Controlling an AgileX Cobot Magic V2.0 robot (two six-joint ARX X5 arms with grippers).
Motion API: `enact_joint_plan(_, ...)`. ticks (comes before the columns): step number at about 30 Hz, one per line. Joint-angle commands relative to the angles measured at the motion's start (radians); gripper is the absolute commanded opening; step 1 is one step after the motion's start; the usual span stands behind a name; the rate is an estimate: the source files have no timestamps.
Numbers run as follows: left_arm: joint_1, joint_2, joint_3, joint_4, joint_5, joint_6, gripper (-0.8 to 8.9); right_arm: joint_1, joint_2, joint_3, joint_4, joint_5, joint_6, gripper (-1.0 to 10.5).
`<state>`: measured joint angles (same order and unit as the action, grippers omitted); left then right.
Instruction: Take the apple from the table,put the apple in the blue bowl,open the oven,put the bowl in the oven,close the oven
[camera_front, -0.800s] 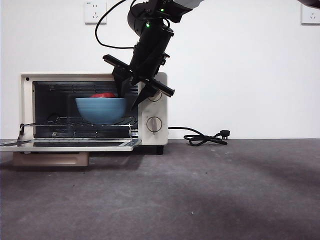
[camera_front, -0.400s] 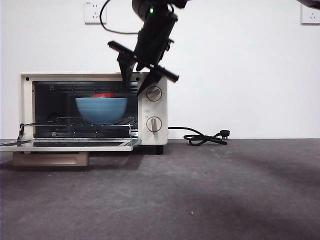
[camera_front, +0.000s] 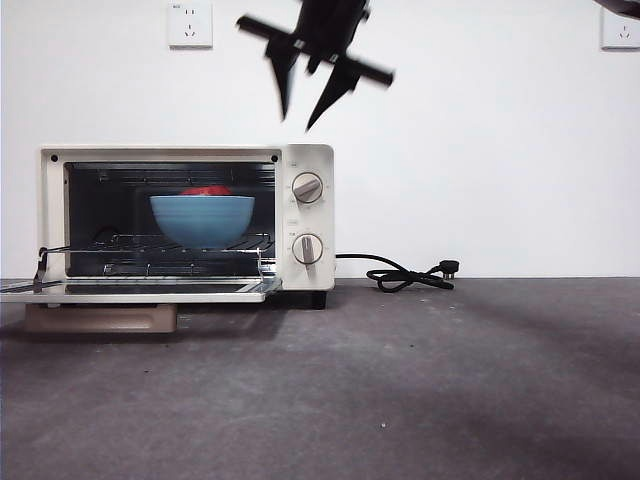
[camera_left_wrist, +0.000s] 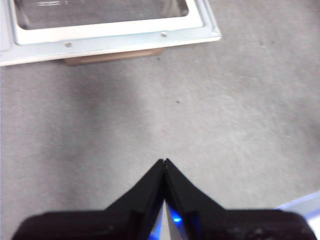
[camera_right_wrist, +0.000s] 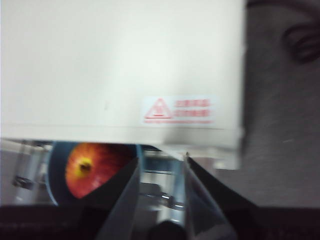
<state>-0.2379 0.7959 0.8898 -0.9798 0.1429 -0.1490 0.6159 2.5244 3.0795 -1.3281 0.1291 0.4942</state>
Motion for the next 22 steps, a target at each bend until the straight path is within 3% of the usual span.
enact_joint_plan(1, 0.041, 0.021, -0.010, 0.020, -0.002, 0.038, -0.08, 0.014, 0.016, 0.087, -0.049, 0.052, -0.180, 1.5)
enact_joint_plan(8, 0.228, 0.131, -0.010, 0.098, 0.101, 0.095, -0.09, 0.025, -0.040, 0.147, -0.053, 0.042, -0.340, 0.3)
enact_joint_plan(14, 0.438, 0.274, -0.010, 0.182, 0.341, 0.108, -0.08, 0.026, -0.106, 0.147, -0.056, -0.004, -0.389, 0.3)
enact_joint_plan(17, 0.512, 0.354, -0.010, 0.224, 0.347, 0.107, -0.09, 0.026, -0.138, 0.144, -0.056, -0.033, -0.404, 0.3)
enact_joint_plan(22, 0.604, 0.496, -0.010, 0.287, 0.348, 0.106, -0.09, 0.026, -0.185, 0.110, -0.057, 0.032, -0.425, 0.3)
